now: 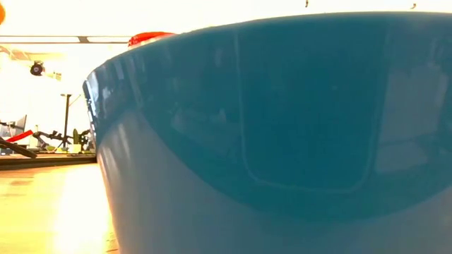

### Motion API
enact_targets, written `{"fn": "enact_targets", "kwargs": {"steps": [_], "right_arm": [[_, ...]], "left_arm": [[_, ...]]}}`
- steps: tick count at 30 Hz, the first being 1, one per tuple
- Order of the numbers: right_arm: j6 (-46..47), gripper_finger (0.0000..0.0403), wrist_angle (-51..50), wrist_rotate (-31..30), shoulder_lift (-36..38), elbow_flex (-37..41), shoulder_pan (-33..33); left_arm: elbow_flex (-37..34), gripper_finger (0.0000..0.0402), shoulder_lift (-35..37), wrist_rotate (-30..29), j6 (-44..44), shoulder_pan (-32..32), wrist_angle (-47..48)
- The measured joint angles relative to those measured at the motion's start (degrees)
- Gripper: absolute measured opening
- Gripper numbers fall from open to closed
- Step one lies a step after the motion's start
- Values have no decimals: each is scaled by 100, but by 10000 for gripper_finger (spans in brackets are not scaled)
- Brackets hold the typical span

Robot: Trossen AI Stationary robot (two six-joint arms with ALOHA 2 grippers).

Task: Pick & Place Mini bowls
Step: Stack the orange bowl on the orange bowl on the shelf

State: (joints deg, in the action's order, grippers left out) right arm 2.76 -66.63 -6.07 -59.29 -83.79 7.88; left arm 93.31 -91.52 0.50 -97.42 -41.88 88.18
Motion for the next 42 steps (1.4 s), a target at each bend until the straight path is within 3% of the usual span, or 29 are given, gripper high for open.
{"fn": "enact_targets", "kwargs": {"steps": [7,14,19,30,33,42], "right_arm": [[2,8,211,-1,0,0,-2],[0,8,608,-1,0,0,-2],[-122,8,946,-27,0,0,0],[-228,8,2009,-1619,0,41,0],[-443,8,2383,-1813,-34,55,-6],[-1157,8,2934,-1798,-512,63,-6]], "left_arm": [[699,0,-109,-1395,2441,360,187],[1118,0,-247,-1845,4617,1009,186],[1321,0,-307,-2660,6156,1379,186],[1967,0,-309,-4990,8652,1997,-82],[1942,0,-311,-5303,9697,2206,-498],[1675,0,-317,-5484,12417,2642,-1836]]}}
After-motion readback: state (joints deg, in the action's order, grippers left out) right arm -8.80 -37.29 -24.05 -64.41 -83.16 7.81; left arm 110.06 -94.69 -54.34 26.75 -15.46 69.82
